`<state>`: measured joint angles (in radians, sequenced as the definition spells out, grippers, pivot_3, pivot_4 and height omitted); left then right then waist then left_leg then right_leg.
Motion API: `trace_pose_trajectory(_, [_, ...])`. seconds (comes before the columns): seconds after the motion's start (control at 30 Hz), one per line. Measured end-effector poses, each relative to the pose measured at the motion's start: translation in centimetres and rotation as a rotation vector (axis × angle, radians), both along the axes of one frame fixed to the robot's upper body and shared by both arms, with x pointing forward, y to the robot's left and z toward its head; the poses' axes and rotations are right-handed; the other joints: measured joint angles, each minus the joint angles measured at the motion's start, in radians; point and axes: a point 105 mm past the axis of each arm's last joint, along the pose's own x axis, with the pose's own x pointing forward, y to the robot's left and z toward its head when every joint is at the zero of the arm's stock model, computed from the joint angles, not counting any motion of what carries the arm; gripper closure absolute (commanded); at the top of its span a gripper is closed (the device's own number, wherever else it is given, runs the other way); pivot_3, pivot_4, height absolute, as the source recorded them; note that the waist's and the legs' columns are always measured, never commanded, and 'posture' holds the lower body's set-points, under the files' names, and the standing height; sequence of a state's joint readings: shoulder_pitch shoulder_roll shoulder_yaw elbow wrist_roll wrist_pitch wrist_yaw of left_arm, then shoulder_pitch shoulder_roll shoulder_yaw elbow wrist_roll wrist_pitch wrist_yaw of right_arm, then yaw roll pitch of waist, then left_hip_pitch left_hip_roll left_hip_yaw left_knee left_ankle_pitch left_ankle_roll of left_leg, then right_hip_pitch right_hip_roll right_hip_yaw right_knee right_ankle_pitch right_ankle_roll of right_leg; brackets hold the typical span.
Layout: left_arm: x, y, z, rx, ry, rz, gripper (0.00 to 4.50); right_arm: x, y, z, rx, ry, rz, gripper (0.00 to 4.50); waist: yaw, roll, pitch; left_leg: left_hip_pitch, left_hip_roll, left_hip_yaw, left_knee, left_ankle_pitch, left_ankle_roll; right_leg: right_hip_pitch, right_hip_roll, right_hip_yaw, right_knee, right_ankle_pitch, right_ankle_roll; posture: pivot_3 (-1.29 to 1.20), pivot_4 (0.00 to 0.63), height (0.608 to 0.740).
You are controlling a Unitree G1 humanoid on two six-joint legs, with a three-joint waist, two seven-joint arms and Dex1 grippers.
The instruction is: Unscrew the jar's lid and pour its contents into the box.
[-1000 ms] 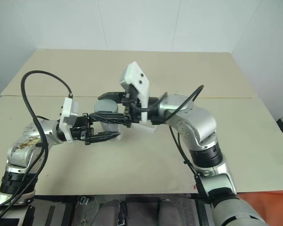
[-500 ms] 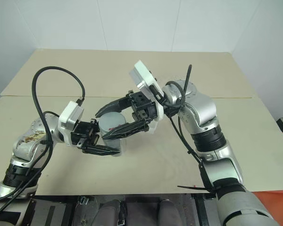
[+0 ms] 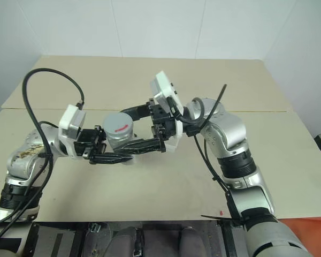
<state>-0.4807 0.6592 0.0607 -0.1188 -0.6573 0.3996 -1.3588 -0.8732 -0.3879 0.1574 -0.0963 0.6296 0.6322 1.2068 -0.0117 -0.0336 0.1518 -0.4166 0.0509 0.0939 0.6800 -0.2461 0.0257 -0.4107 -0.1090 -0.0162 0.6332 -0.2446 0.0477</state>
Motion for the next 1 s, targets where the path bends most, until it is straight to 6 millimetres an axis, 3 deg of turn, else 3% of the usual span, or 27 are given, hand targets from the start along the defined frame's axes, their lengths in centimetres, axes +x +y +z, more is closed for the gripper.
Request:
trace_pose_trajectory(0.27, [2.8, 1.3, -1.2, -0.044, 0.004, 0.334, 1.72, 2.3, -1.8, 1.3, 0.109, -0.003, -0.365, 0.04, 0.000, 0.000, 0.000, 0.000, 0.000, -0.001, 0.000, 0.000, 0.000, 0.000, 0.000, 0.000, 0.000, 0.000, 0.000, 0.00, 0.150, 0.740])
trace_pose_trajectory(0.53, [5.7, 0.9, -1.4, -0.100, -0.017, 0.601, 1.72, 2.8, -0.1, 2.1, 0.164, -0.013, -0.586, 0.04, -0.001, 0.000, 0.000, 0.000, 0.000, -0.002, 0.000, 0.000, 0.000, -0.001, 0.000, 0.001, 0.000, 0.000, 0.000, 0.00, 0.150, 0.740])
trace_pose_trajectory(0.67, [6.3, 0.3, -1.4, -0.103, -0.021, 0.637, 1.72, 3.5, 1.6, 1.5, 0.120, -0.012, -0.679, 0.04, -0.001, 0.000, 0.000, 0.000, 0.000, -0.001, 0.000, 0.000, -0.001, -0.001, 0.000, 0.001, 0.000, 0.000, 0.000, 0.00, 0.150, 0.740])
trace_pose_trajectory(1.0, [6.4, -0.1, -1.5, -0.090, -0.027, 0.636, 1.72, 5.3, 2.6, 0.9, 0.071, -0.024, -0.802, 0.04, -0.001, 0.000, 0.000, -0.001, 0.000, 0.001, 0.000, 0.000, -0.001, -0.001, 0.000, 0.000, 0.000, 0.000, 0.000, 0.00, 0.150, 0.740])
